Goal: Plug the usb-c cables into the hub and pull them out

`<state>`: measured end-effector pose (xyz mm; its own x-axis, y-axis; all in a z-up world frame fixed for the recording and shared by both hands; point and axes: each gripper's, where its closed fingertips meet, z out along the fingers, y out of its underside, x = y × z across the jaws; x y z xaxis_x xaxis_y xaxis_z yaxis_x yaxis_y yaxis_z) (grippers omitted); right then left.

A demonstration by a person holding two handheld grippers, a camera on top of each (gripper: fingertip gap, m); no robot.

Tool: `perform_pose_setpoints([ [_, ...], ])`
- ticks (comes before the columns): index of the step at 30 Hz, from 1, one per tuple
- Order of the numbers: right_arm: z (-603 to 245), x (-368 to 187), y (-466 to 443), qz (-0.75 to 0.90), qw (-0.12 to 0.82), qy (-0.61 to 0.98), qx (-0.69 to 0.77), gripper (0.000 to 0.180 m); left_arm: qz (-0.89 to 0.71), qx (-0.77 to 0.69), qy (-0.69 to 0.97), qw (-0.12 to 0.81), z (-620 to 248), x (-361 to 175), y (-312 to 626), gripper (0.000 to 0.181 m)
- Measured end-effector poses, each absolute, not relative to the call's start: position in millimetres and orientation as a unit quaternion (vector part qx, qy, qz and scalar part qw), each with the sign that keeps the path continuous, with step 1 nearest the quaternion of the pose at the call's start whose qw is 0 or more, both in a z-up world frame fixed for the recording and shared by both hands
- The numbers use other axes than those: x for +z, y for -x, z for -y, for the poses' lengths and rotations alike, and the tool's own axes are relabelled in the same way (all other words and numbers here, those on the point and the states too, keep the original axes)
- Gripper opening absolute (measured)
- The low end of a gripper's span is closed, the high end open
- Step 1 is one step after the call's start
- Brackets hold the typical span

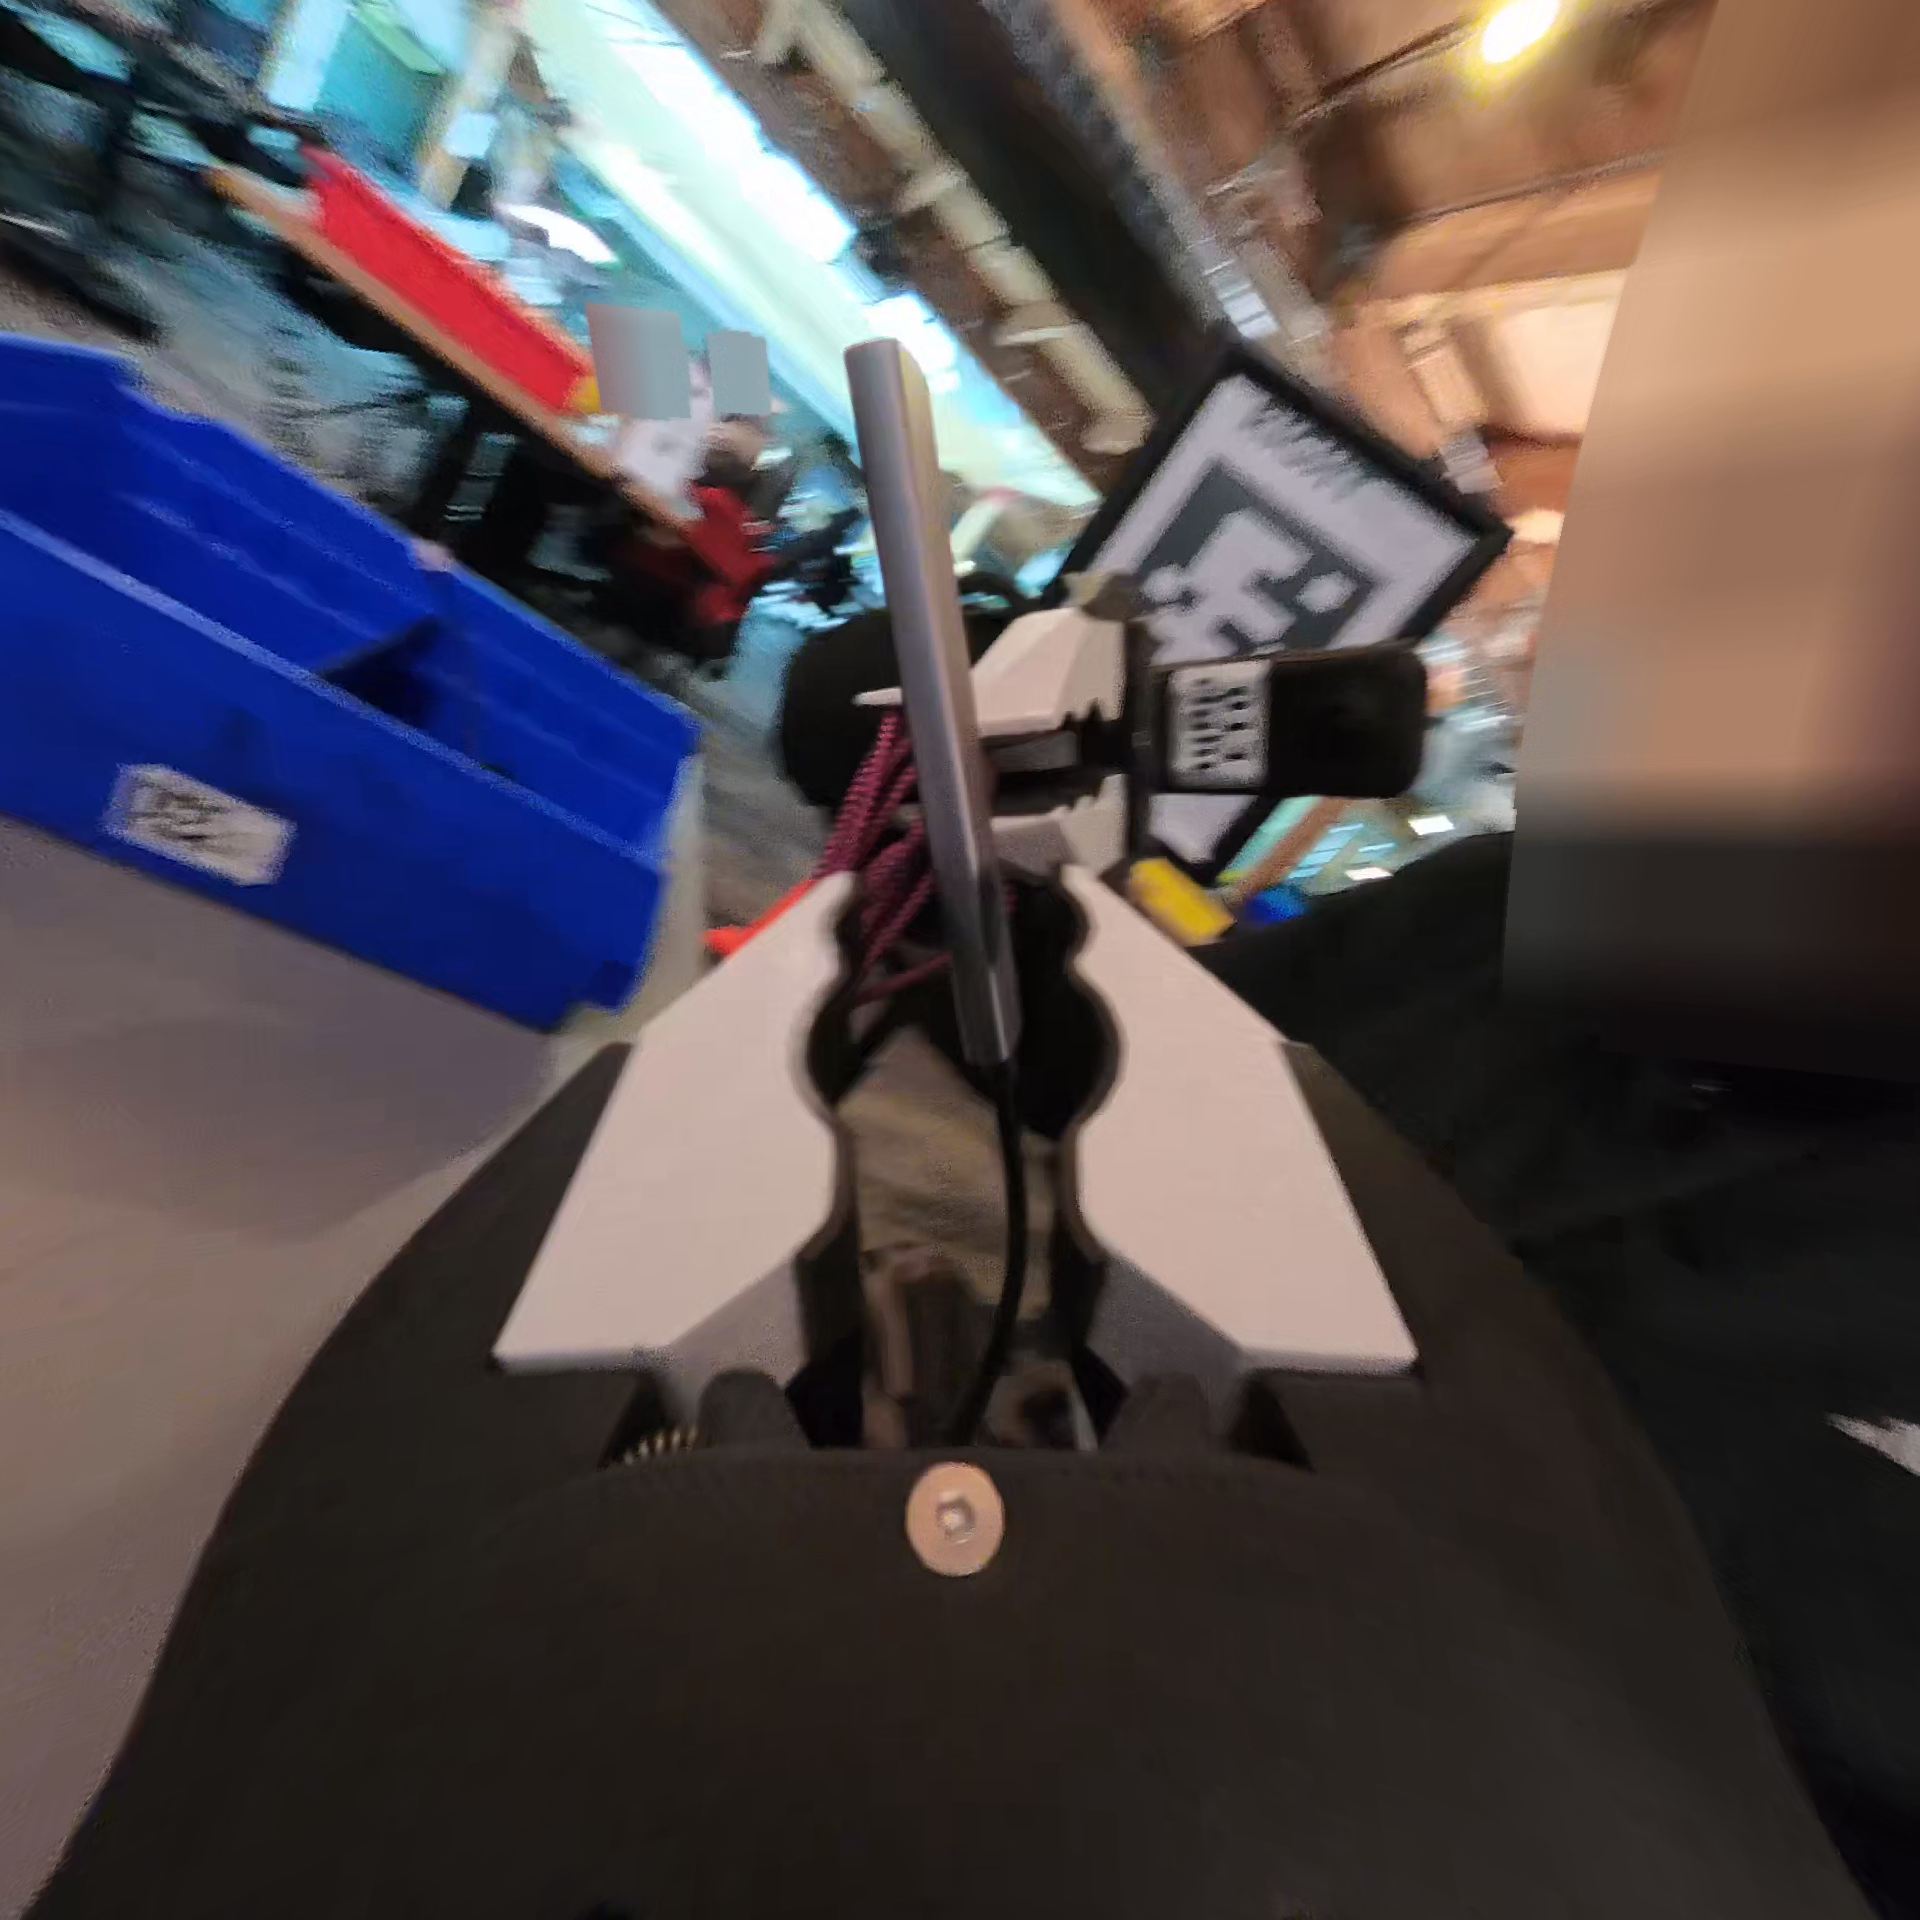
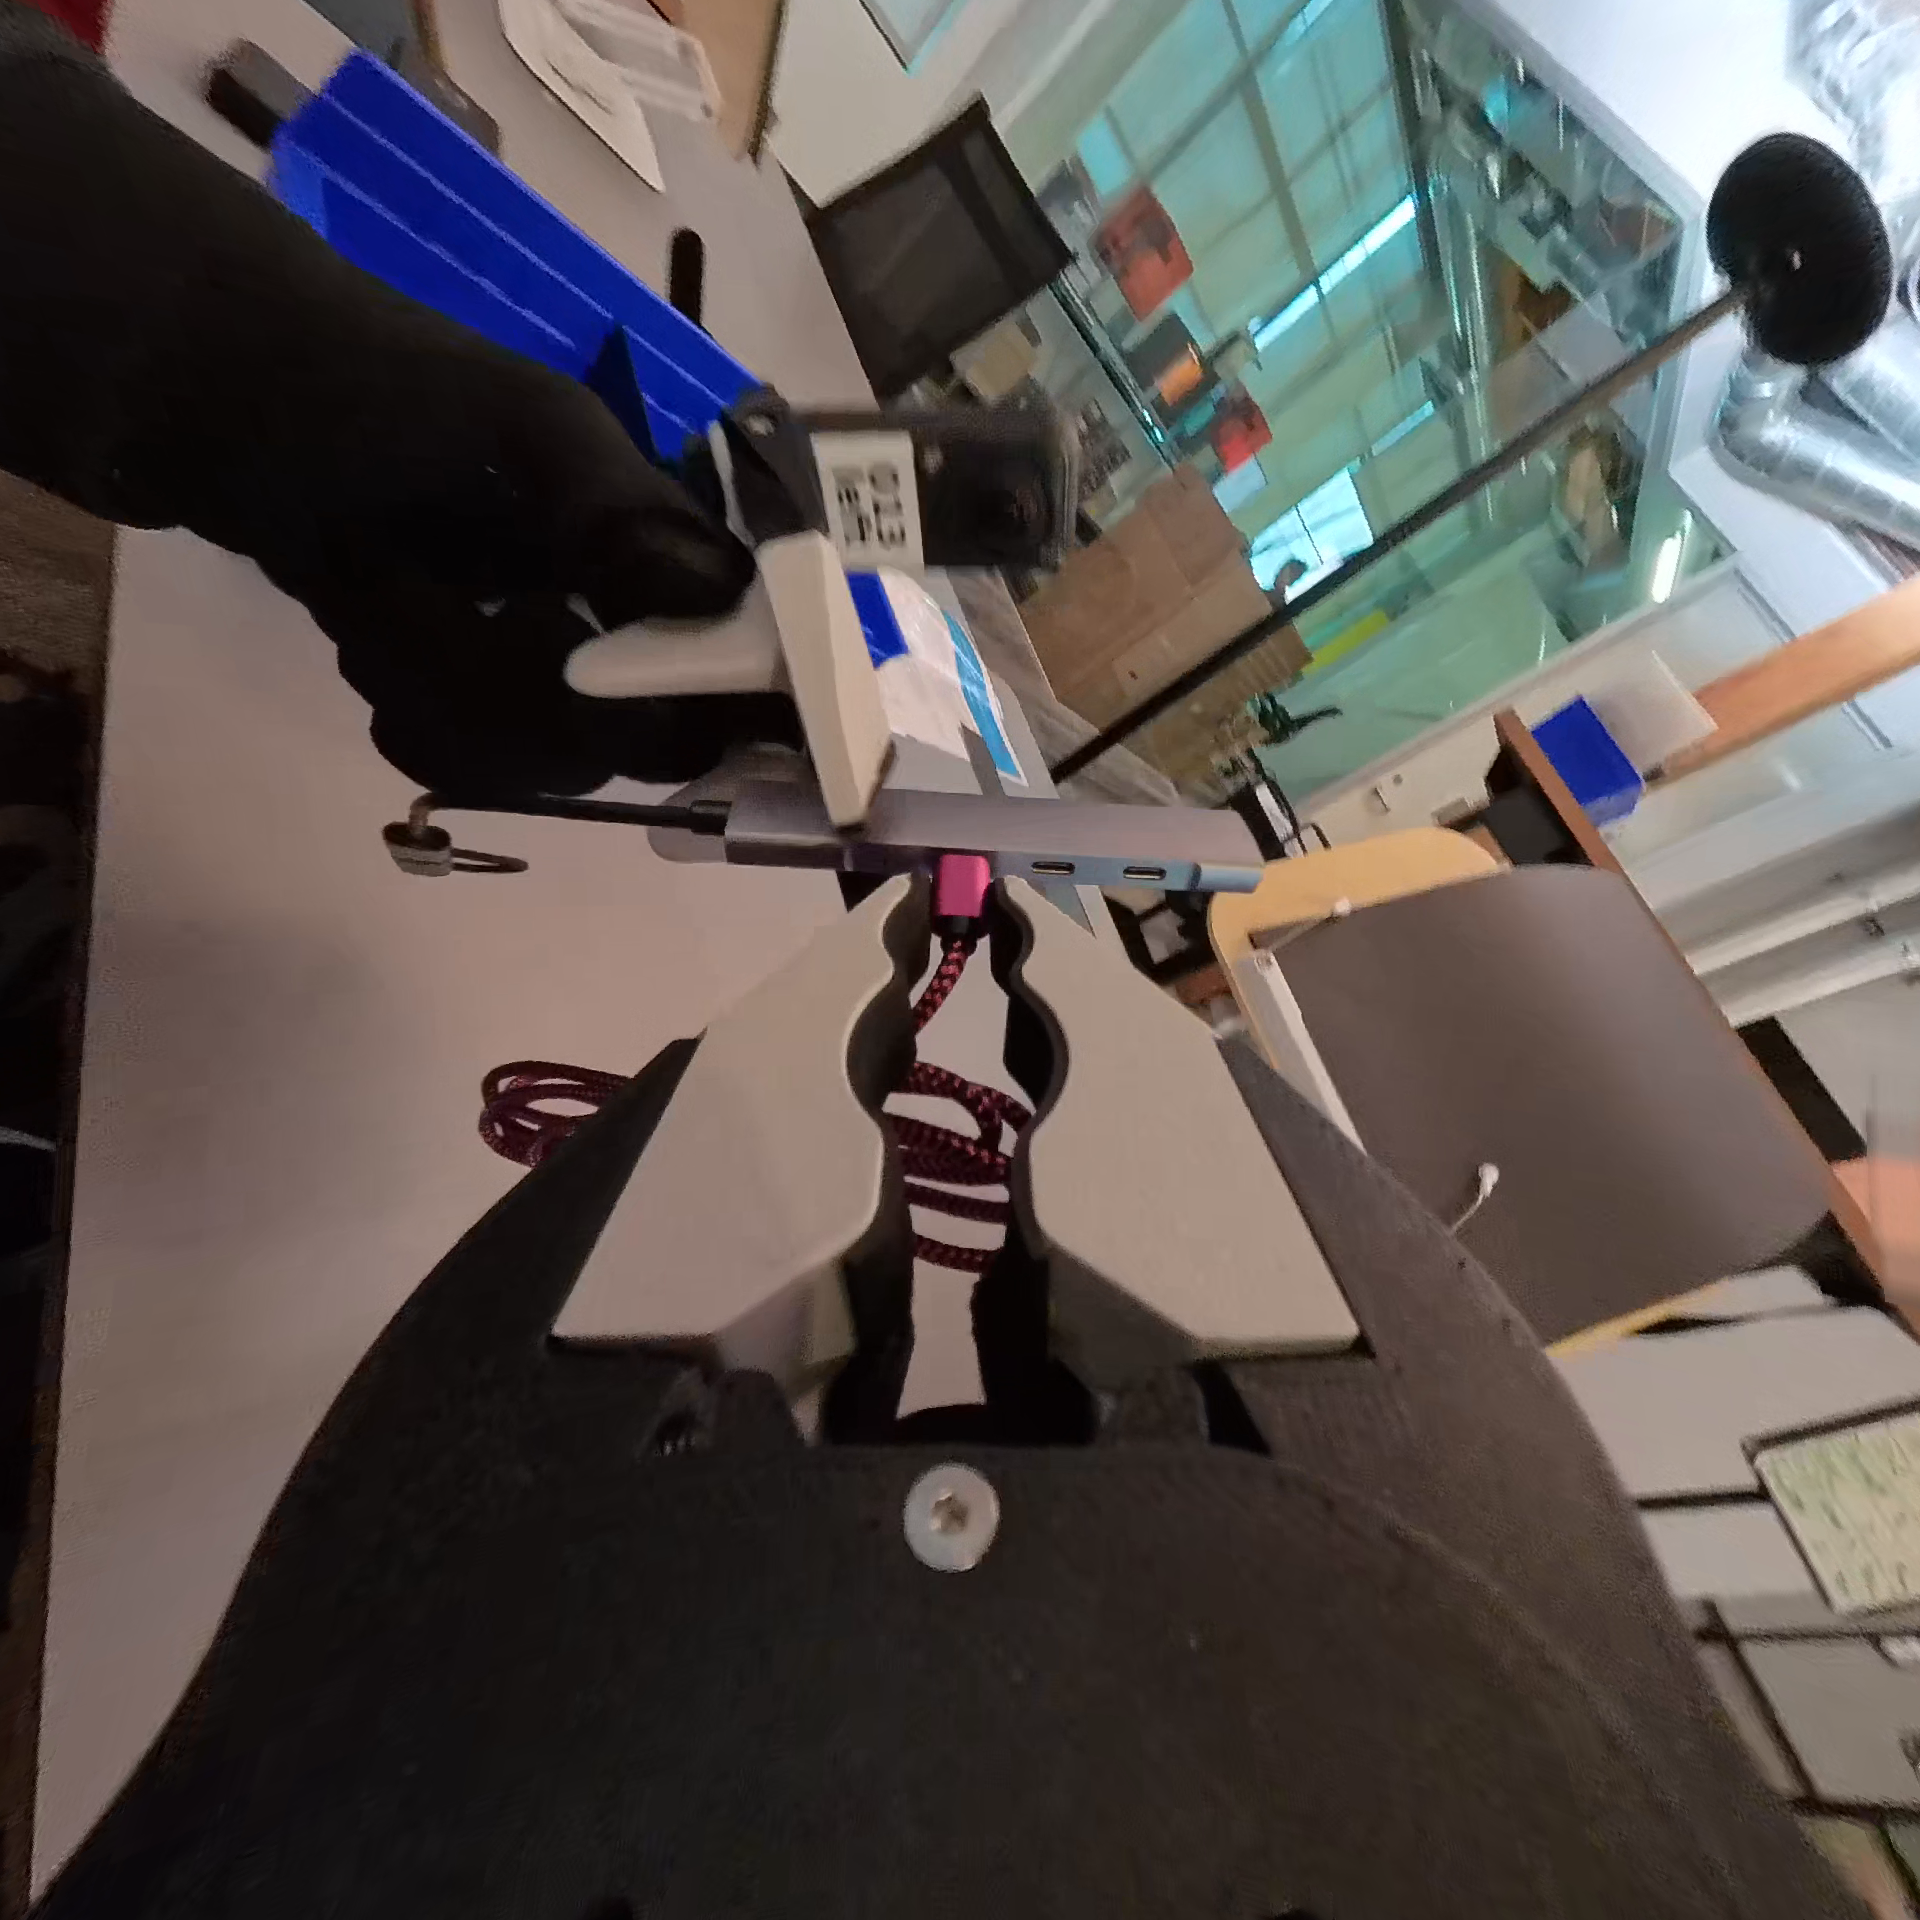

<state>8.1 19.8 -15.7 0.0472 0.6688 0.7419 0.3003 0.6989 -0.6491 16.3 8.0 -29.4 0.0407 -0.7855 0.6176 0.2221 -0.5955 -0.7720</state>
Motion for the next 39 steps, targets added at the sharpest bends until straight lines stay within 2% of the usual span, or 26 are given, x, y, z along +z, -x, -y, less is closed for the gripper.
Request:
perform_pose_setpoints([
  [1,-24.3,-16.9,-7.7,0.668,0.626,0.375,0.146,0.008,-0.233,-0.604,0.642,0.411,-16.7,-35.1,-13.9,0.046],
  [4,-36.7,-22.5,-6.4,0.649,0.618,0.423,0.132,0.008,-0.26,-0.428,0.716,0.486,-35.1,-46.5,-3.8,0.063],
  [7,-43.0,-27.7,-2.3,0.626,0.611,0.468,0.125,0.008,-0.312,-0.22,0.773,0.506,-47.3,-61.2,2.8,0.067],
  [11,-48.7,-27.0,0.1,0.588,0.621,0.507,0.108,0.008,-0.32,-0.099,0.798,0.501,-58.7,-67.1,7.2,0.044],
  [13,-48.8,-26.5,-0.1,0.577,0.629,0.513,0.092,0.009,-0.323,-0.098,0.797,0.502,-57.5,-64.9,3.7,0.026],
  [17,-43.5,-27.0,2.6,0.576,0.641,0.502,0.073,0.009,-0.324,-0.093,0.803,0.492,-59.8,-68.6,5.8,0.02],
  [30,-37.7,-20.3,7.8,0.589,0.657,0.462,0.089,0.009,-0.257,-0.335,0.784,0.456,-49.2,-63.5,-9.8,0.017],
  [39,-41.3,-31.5,5.3,0.604,0.619,0.498,0.065,0.011,-0.231,-0.388,0.774,0.444,-50.1,-73.2,-16.9,0.016],
])
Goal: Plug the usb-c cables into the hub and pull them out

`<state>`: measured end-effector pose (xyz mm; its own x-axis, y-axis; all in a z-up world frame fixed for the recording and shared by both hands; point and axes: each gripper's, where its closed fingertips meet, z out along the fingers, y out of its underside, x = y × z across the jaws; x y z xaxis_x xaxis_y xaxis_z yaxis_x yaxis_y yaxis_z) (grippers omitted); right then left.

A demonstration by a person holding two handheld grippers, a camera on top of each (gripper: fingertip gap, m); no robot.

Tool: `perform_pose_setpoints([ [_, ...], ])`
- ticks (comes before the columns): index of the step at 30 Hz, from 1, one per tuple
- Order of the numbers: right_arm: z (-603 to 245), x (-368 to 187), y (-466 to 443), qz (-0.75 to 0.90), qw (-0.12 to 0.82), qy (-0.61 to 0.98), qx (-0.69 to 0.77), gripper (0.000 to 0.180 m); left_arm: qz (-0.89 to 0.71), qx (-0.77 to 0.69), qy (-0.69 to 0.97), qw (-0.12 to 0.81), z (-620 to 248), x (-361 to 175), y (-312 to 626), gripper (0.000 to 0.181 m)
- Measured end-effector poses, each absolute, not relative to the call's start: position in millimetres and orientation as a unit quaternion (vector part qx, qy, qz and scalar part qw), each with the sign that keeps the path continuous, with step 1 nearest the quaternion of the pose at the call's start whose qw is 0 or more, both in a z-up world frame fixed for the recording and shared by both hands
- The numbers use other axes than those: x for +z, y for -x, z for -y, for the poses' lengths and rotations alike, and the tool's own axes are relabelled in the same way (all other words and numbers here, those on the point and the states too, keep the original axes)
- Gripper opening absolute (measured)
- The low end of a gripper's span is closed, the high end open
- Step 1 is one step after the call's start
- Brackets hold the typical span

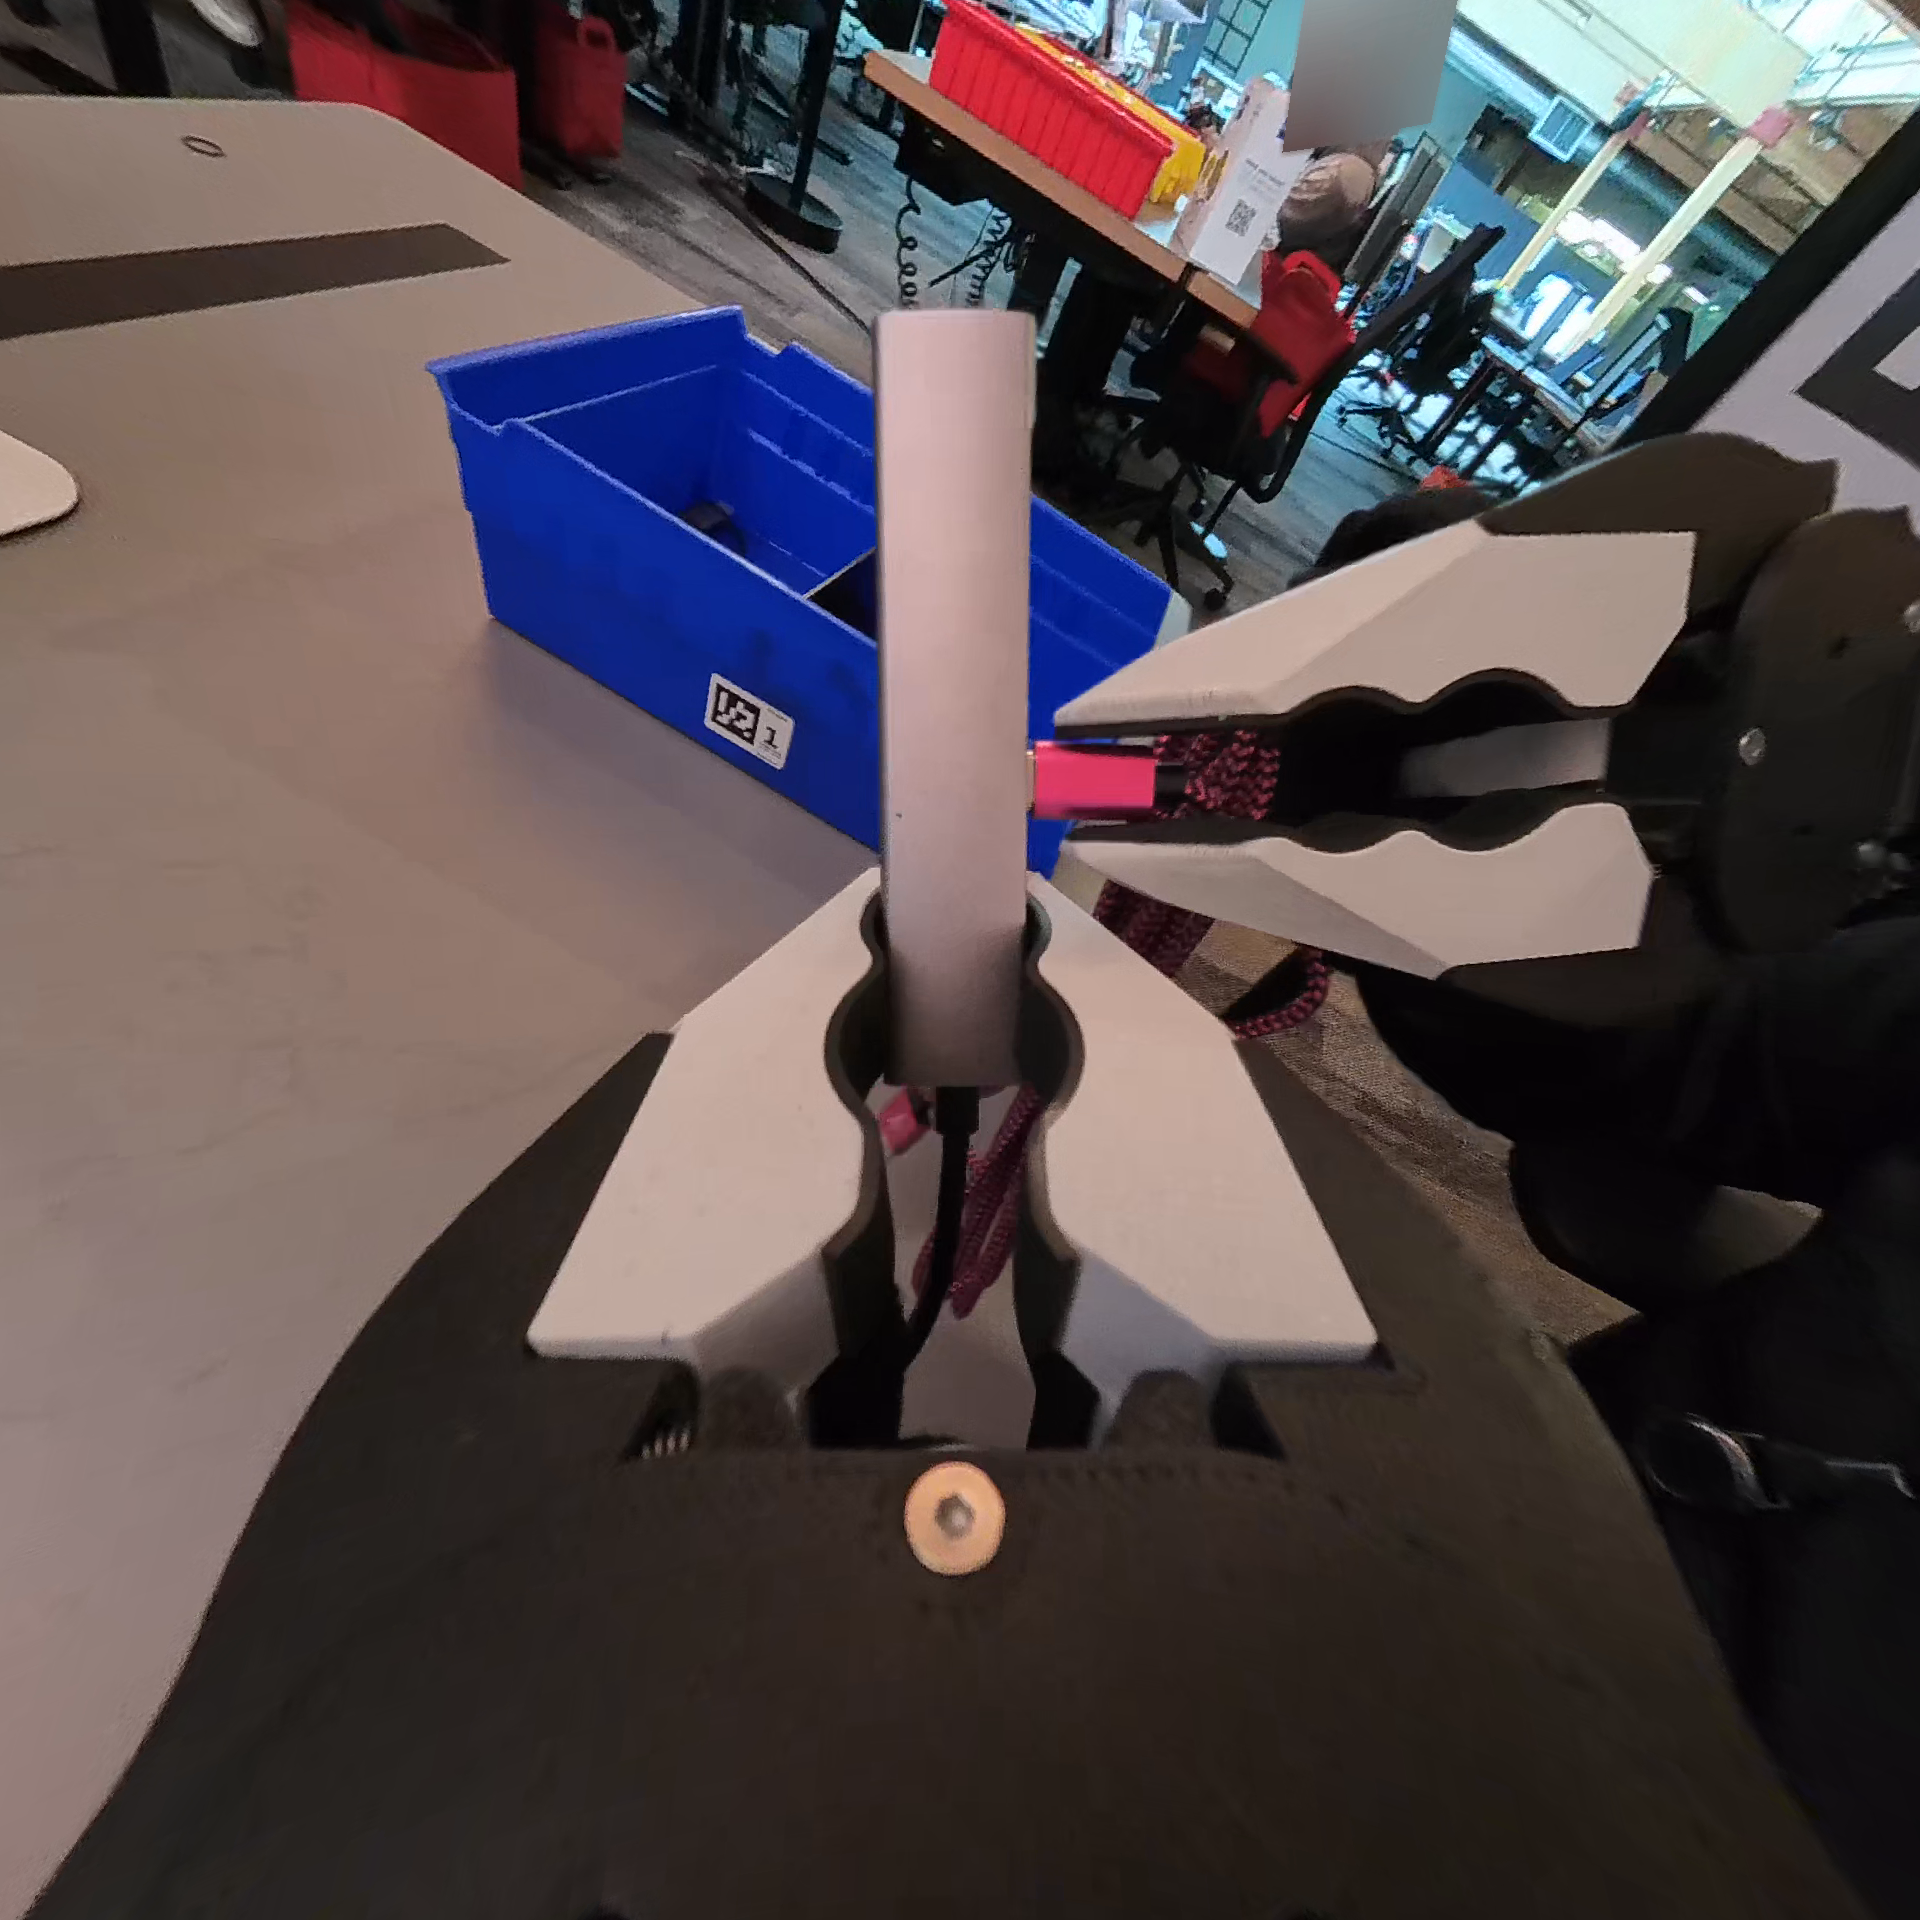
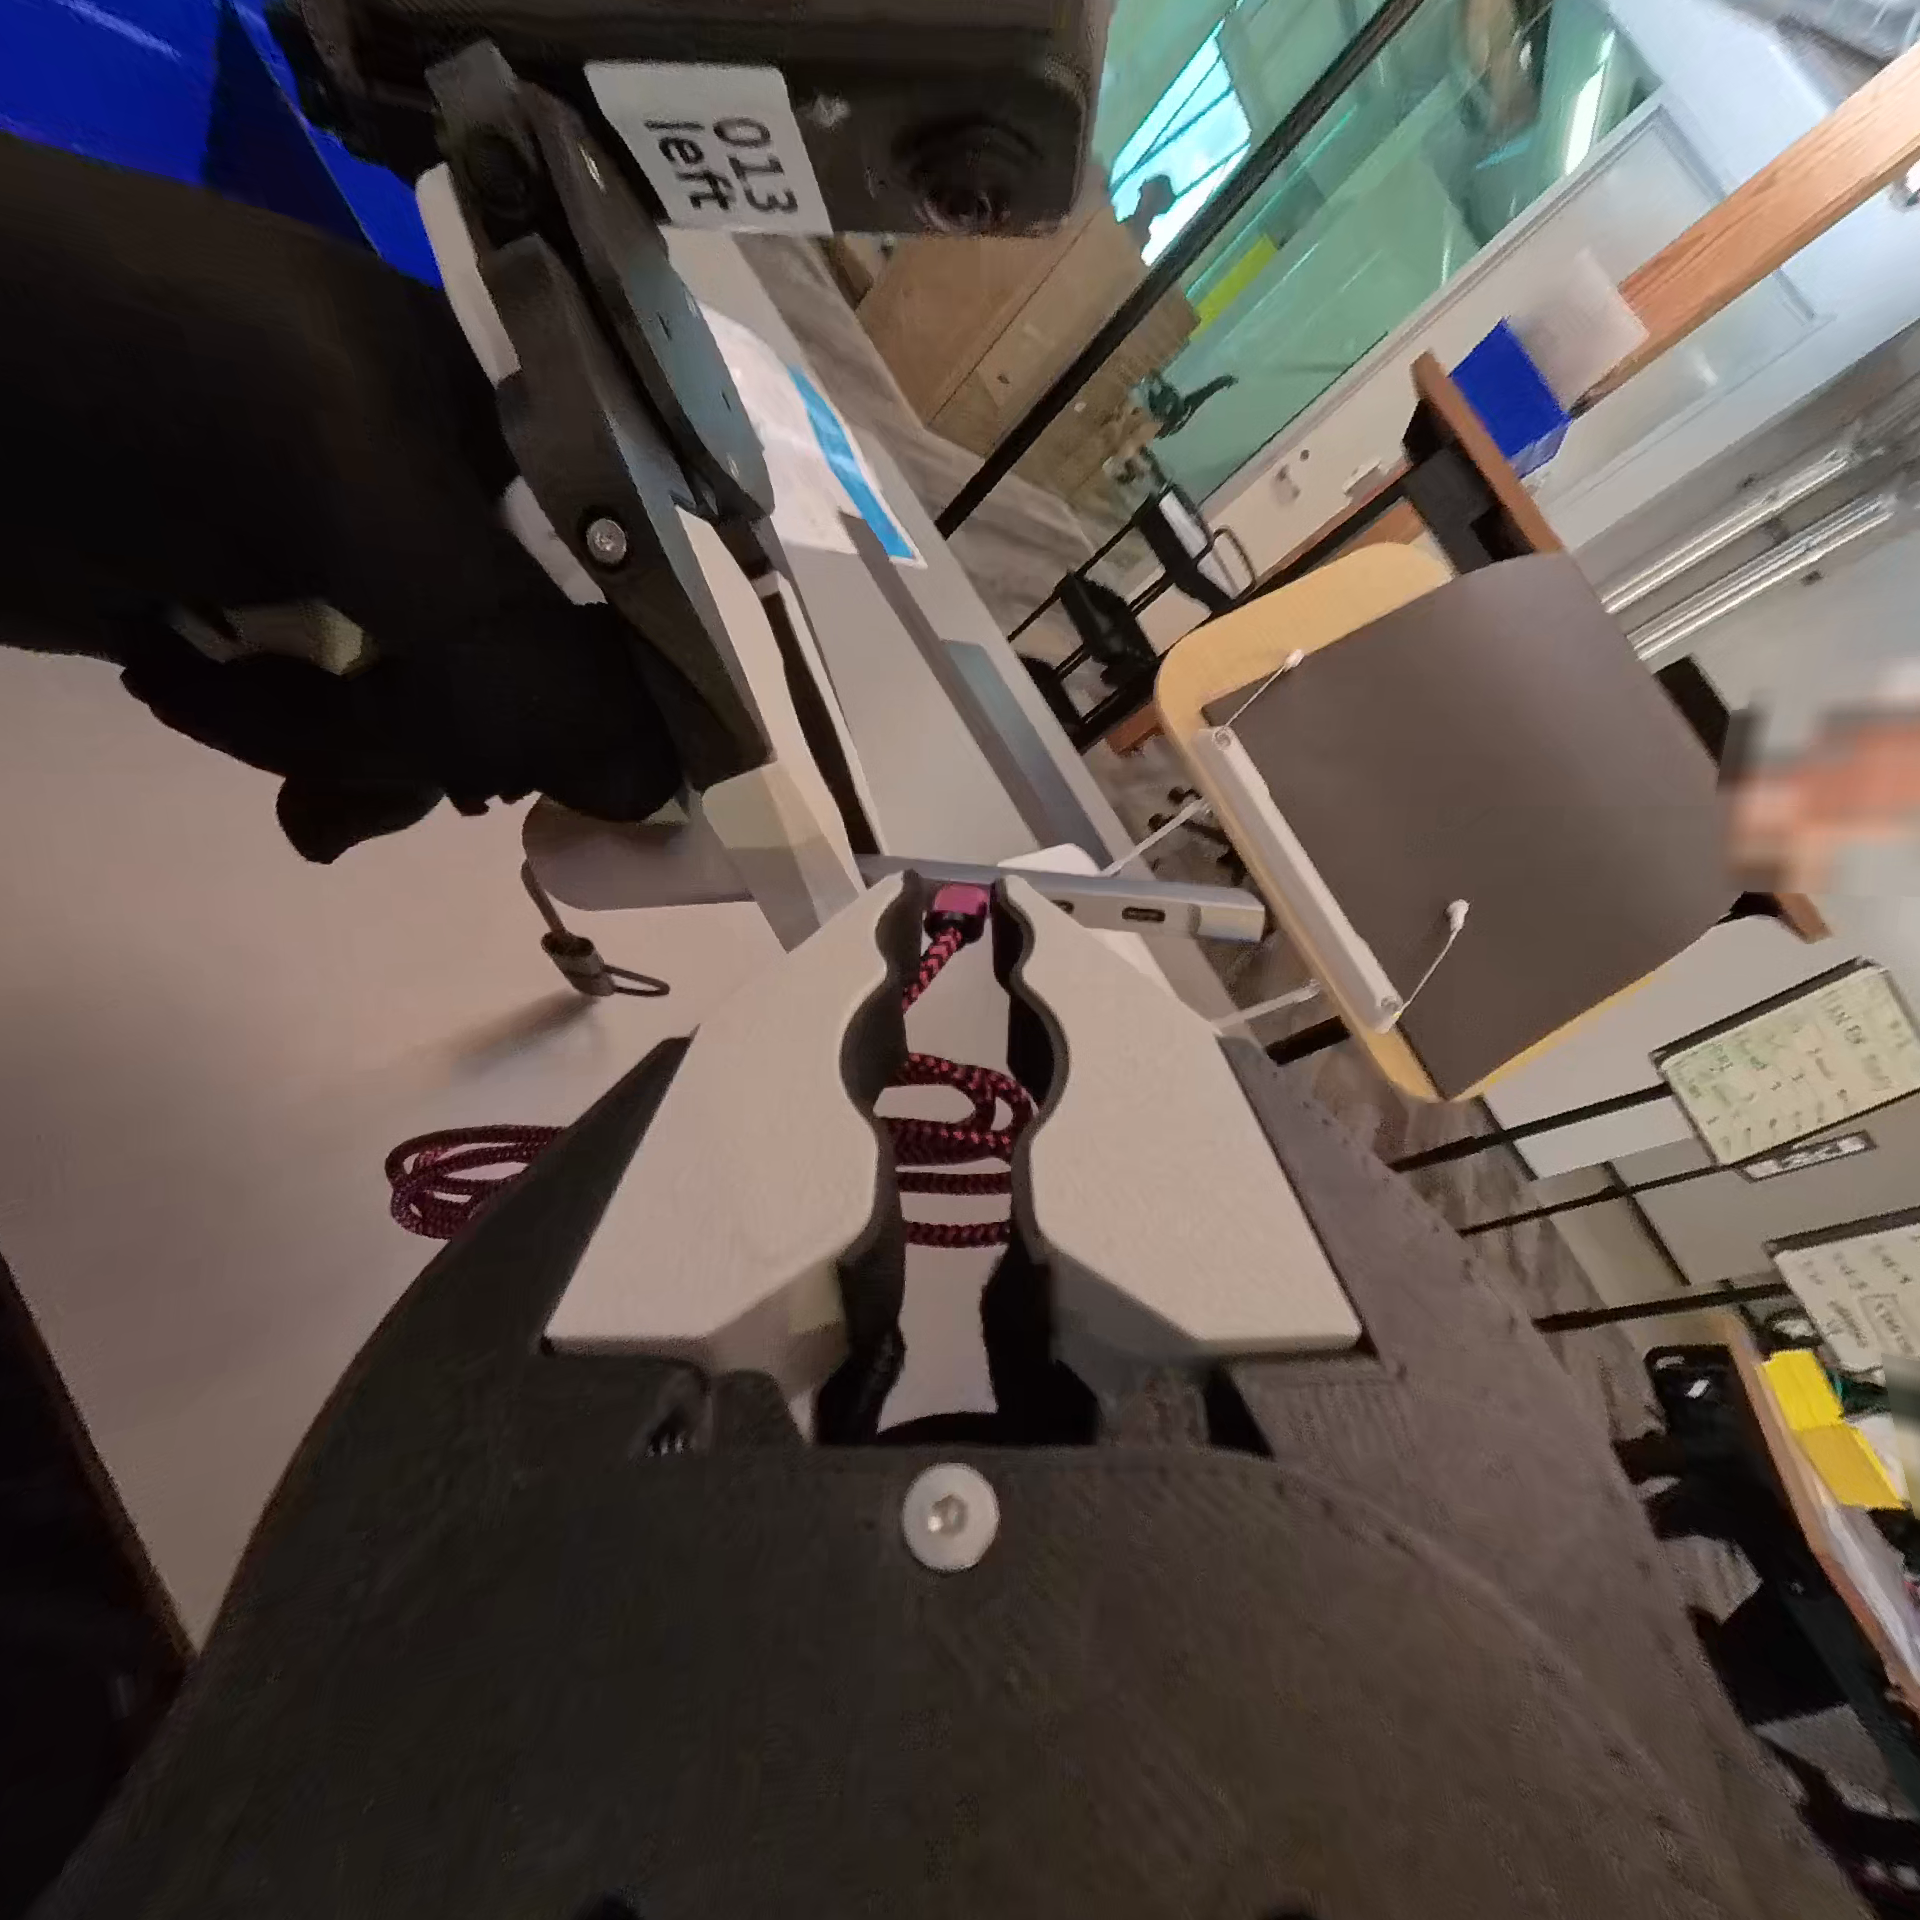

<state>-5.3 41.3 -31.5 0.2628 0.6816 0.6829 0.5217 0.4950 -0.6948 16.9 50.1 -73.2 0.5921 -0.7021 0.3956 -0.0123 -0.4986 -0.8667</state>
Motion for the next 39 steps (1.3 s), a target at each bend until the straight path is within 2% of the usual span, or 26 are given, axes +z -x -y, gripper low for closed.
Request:
perform_pose_setpoints([
  [9,-46.6,-43.3,0.3,0.603,0.593,0.528,0.074,0.012,-0.221,-0.397,0.77,0.448,-51.2,-76.3,-20.8,0.017],
  [16,-49.3,-39.0,0.8,0.6,0.616,0.507,0.056,0.009,-0.22,-0.408,0.766,0.445,-51.4,-73.0,-22.0,0.017],
  [18,-48.1,-35.0,1.2,0.595,0.628,0.499,0.058,0.013,-0.222,-0.416,0.764,0.44,-50.3,-73.5,-23.6,0.017],
  [35,-58.3,-43.5,7.0,0.592,0.624,0.509,-0.017,0.009,-0.163,-0.437,0.762,0.45,-63.9,-77.6,-17.5,0.017],
  [39,-53.2,-43.1,8.2,0.611,0.616,0.497,0.012,0.009,-0.171,-0.452,0.752,0.449,-58.1,-76.8,-17.3,0.017],
])
